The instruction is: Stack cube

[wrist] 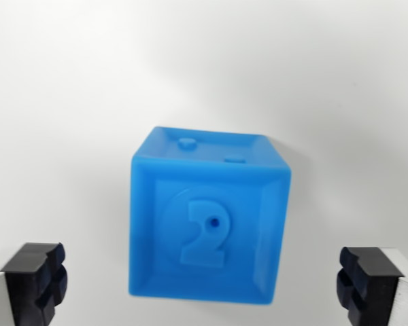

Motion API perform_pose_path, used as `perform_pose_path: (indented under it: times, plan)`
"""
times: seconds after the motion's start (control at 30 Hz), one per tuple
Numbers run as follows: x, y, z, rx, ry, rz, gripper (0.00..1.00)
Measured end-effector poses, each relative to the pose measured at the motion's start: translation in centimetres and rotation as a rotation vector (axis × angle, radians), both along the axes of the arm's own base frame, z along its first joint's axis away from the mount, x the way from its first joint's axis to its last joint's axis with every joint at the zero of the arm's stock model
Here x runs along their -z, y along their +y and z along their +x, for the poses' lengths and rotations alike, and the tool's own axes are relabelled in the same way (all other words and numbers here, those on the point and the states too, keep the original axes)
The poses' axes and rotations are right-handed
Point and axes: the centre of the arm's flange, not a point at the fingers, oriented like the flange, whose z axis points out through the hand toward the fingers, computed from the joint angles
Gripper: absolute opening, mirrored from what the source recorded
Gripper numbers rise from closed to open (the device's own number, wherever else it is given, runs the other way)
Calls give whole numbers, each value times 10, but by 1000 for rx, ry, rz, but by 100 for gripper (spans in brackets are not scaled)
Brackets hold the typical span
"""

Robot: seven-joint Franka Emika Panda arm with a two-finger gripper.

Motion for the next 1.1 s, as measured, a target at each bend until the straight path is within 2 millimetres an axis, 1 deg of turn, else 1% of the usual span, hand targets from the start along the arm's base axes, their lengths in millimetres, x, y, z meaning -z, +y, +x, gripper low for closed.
perform_pose_path:
  times: [0.2, 0.37, 0.6, 0.73, 0.77, 1.1]
  plan:
    - [22, 0, 0, 0, 0, 0, 100]
    - [34, 0, 0, 0, -1, 0, 100]
    - [47, 0, 0, 1, -1, 0, 100]
    - [49, 0, 0, 1, -1, 0, 100]
    - [50, 0, 0, 1, -1, 0, 0]
    - [50, 0, 0, 0, -2, 0, 0]
